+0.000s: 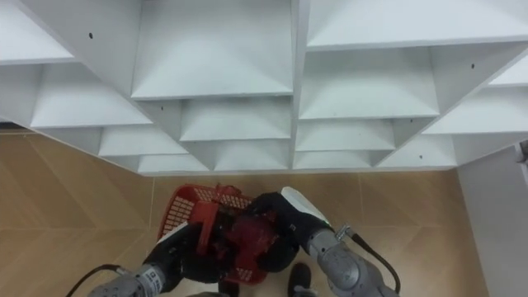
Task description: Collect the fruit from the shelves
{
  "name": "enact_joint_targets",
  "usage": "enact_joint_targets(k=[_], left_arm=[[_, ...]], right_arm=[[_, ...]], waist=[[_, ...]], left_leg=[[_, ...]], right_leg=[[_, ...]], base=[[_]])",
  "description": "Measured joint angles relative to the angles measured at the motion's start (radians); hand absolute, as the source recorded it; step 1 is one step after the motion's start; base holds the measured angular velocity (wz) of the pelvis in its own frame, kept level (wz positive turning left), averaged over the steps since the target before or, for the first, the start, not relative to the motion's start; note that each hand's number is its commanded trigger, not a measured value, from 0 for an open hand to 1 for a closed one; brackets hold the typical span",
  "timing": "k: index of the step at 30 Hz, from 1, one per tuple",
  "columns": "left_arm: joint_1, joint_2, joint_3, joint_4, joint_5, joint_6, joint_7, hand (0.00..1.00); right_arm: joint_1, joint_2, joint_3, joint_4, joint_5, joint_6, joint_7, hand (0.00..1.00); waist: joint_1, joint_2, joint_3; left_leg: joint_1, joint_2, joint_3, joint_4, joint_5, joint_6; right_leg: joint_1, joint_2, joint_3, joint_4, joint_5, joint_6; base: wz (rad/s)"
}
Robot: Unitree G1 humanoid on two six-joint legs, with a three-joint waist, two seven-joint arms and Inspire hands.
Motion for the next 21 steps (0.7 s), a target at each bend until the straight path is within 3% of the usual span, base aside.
enact_joint_targets(k=[21], left_arm=[[-0.026, -0.024, 0.003, -0.007, -0.01, -0.024, 0.0, 1.0]], right_arm=[[-0.046, 0.029, -0.011, 0.091, 0.0, 0.0, -0.071, 1.0]], waist=[[0.013, -0.001, 0.0036]], left_leg=[[-0.003, 0.0, 0.006, 0.002, 0.0, 0.0]], right_leg=[[-0.011, 0.0, 0.01, 0.012, -0.003, 0.0]], base=[[-0.01]])
